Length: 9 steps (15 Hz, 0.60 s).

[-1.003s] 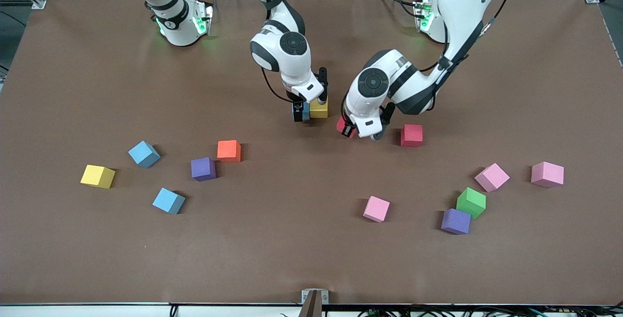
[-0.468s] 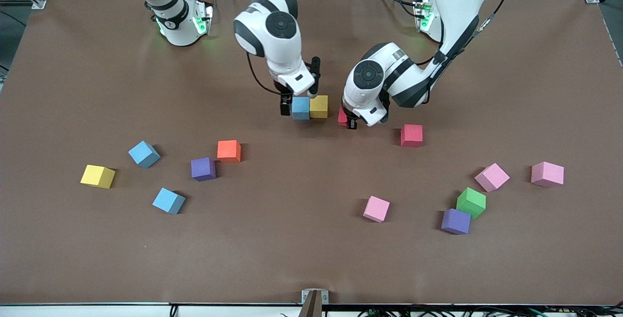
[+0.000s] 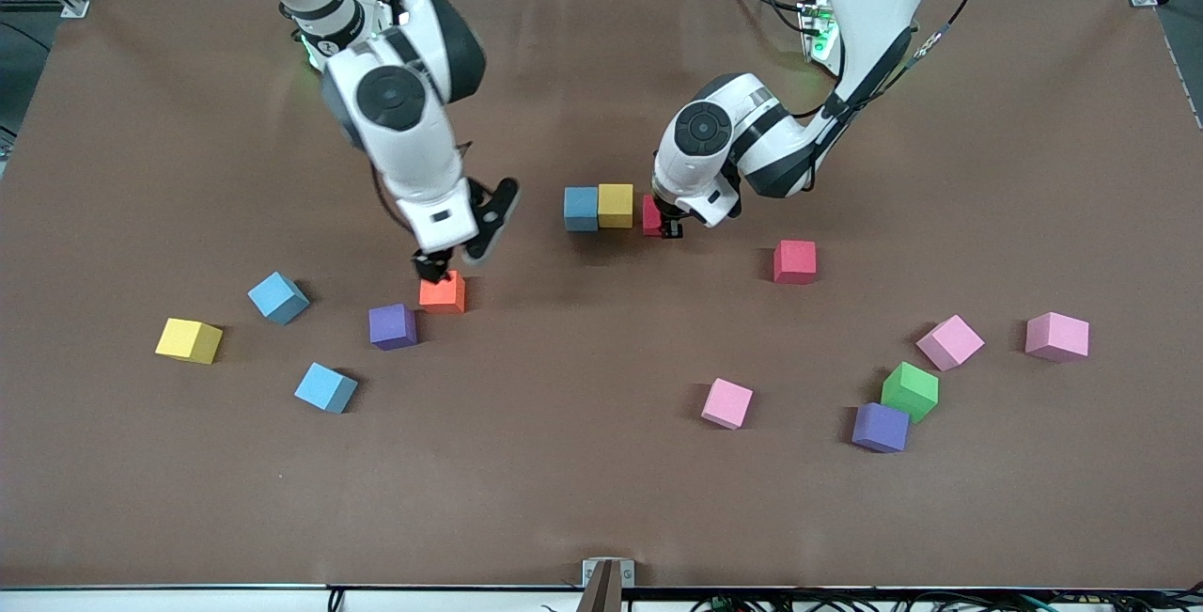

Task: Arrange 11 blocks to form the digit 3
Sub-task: 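Grasp the orange cube with the right gripper while the left gripper holds red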

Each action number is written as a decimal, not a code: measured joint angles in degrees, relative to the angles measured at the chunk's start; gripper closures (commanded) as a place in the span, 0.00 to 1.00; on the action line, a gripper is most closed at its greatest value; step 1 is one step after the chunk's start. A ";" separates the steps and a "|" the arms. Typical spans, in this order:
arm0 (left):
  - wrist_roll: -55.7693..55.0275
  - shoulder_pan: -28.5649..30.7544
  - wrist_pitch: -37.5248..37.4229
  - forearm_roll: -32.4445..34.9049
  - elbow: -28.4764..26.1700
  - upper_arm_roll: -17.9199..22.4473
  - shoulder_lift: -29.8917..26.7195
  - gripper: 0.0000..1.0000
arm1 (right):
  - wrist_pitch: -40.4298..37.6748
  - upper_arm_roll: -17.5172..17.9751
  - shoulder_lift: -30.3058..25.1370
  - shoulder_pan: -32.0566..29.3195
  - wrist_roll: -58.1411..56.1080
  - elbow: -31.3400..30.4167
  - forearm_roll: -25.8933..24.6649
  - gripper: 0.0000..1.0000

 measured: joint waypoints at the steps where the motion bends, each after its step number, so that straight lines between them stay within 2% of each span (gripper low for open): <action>1: -1.05 0.00 0.06 0.00 -0.19 -0.01 0.00 0.74 | 0.32 -0.81 0.02 -1.04 1.09 0.00 0.14 0.00; 4: -3.88 0.00 0.09 0.00 -0.42 -0.38 -0.01 0.74 | 0.53 -1.31 0.09 -4.22 10.92 -0.28 0.47 0.00; 6: -4.95 -0.02 0.09 0.00 -0.57 -0.81 -0.01 0.74 | 0.52 -1.32 0.31 -4.87 22.78 -1.35 1.24 0.00; 9: -5.35 -0.04 0.15 0.00 -0.68 -1.31 -0.01 0.74 | 2.70 -0.98 1.10 -4.85 38.74 -3.40 5.25 0.00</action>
